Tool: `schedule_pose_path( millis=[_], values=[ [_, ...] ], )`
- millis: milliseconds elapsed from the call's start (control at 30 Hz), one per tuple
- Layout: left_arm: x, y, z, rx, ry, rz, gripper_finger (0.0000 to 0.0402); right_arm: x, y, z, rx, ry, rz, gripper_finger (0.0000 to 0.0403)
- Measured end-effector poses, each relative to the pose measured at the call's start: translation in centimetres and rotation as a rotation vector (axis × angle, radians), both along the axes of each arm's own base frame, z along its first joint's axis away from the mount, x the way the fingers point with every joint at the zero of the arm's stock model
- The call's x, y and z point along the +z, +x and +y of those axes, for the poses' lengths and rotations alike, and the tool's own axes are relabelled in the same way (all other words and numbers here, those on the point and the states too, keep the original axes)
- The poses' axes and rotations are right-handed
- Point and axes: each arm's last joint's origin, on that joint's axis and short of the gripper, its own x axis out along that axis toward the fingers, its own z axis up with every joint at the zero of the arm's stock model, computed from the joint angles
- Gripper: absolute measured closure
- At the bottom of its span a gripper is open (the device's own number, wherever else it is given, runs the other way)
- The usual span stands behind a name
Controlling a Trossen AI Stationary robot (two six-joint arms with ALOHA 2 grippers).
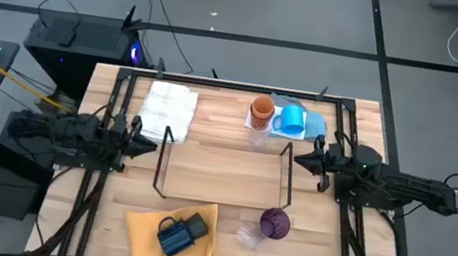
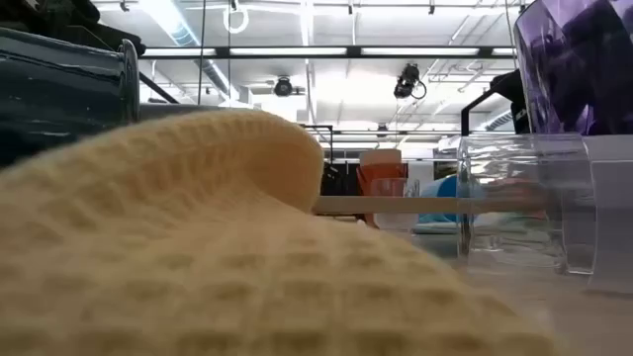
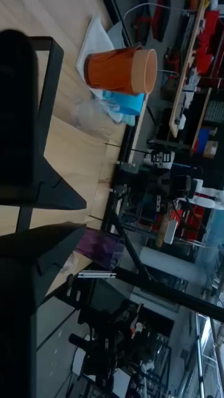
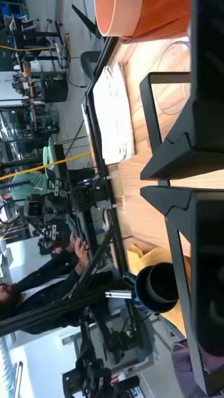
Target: Stack small to large cups/mugs on shelf
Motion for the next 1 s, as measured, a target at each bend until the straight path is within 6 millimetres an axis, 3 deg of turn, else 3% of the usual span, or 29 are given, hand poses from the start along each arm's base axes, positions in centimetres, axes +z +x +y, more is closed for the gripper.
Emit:
schedule_pose_path(
  millis=[1000],
  values=[
    [0.01, 0.00, 0.00, 0.000, 0.001, 0.000, 0.0340, 0.00, 0.00, 0.00, 0.000, 0.000, 0.000, 0.0369]
  ],
)
